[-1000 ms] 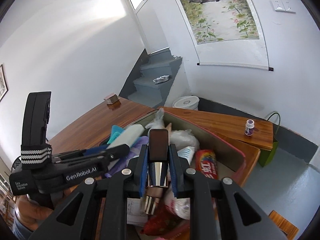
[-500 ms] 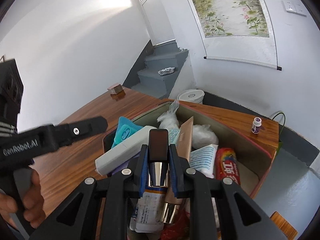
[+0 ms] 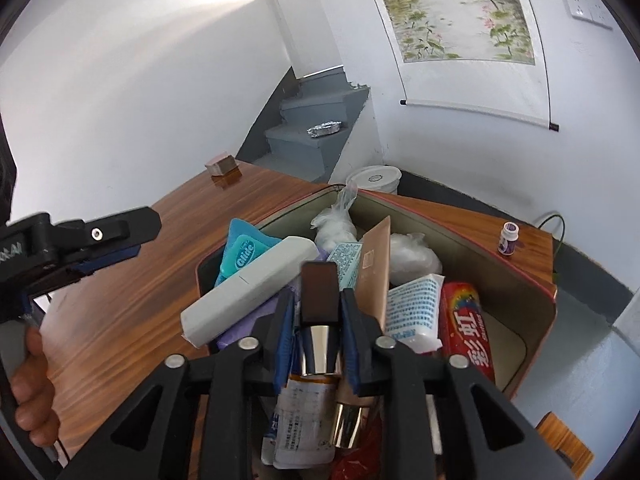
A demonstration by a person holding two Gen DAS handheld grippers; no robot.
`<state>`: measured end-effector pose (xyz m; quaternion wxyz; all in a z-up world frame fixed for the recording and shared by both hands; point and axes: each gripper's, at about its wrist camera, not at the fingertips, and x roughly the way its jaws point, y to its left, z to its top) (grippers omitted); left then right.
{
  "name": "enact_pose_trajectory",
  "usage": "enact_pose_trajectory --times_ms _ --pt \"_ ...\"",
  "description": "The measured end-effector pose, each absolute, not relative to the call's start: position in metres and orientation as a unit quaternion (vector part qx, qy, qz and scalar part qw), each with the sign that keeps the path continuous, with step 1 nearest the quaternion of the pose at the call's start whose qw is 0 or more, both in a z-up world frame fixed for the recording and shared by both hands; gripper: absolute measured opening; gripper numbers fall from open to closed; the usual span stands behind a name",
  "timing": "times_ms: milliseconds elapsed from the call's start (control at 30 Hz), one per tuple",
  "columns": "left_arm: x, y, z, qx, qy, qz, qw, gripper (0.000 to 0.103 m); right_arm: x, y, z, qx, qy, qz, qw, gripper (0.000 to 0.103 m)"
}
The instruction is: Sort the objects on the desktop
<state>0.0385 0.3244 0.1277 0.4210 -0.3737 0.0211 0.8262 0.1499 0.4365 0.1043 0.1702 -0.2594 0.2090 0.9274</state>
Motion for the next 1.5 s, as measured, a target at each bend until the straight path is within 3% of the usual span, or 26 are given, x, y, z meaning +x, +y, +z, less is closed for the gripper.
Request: enact_pose_trajectory --times_ms 33,67,100,133,500,600,1033,1200,1300,1500 --pt "0.037 0.323 0.129 -0.374 0.020 0.826 0.420 0.060 0.153 0.434 0.107 -0.252 0.207 0.930 0.167 0.055" --pt "0.037 0.323 0.129 -0.374 0.019 0.827 0.420 0.060 0.153 0.432 0.110 -0.248 0.202 0.933 0.165 0.061" --pt "0.037 0.322 0.130 -0.374 0.018 0.827 0.419 0.060 0.153 0.428 0.114 -0.241 0.194 0.936 0.165 0.075" --pt "0.038 0.322 0.130 -0.374 0.018 0.827 0.419 0.060 0.155 0.424 0.117 -0.233 0.183 0.940 0.168 0.079" --pt "0.041 0.317 0.135 -0.369 0.018 0.829 0.420 0.060 0.127 0.389 0.115 -0.285 0.116 0.944 0.119 0.079" --pt "0.042 0.315 0.135 -0.369 0.017 0.829 0.419 0.060 0.115 0.386 0.108 -0.313 0.086 0.935 0.144 0.079" --pt "0.048 0.314 0.129 -0.370 0.033 0.828 0.420 0.060 0.146 0.413 0.113 -0.292 0.124 0.922 0.224 0.080" --pt "0.060 0.319 0.127 -0.363 0.055 0.828 0.424 0.061 0.179 0.420 0.123 -0.255 0.167 0.935 0.185 0.082" --pt "0.070 0.323 0.123 -0.364 0.071 0.830 0.418 0.070 0.197 0.417 0.129 -0.245 0.149 0.937 0.200 0.084" --pt "0.097 0.324 0.127 -0.316 0.084 0.856 0.400 0.077 0.229 0.419 0.131 -0.235 0.157 0.935 0.215 0.090"
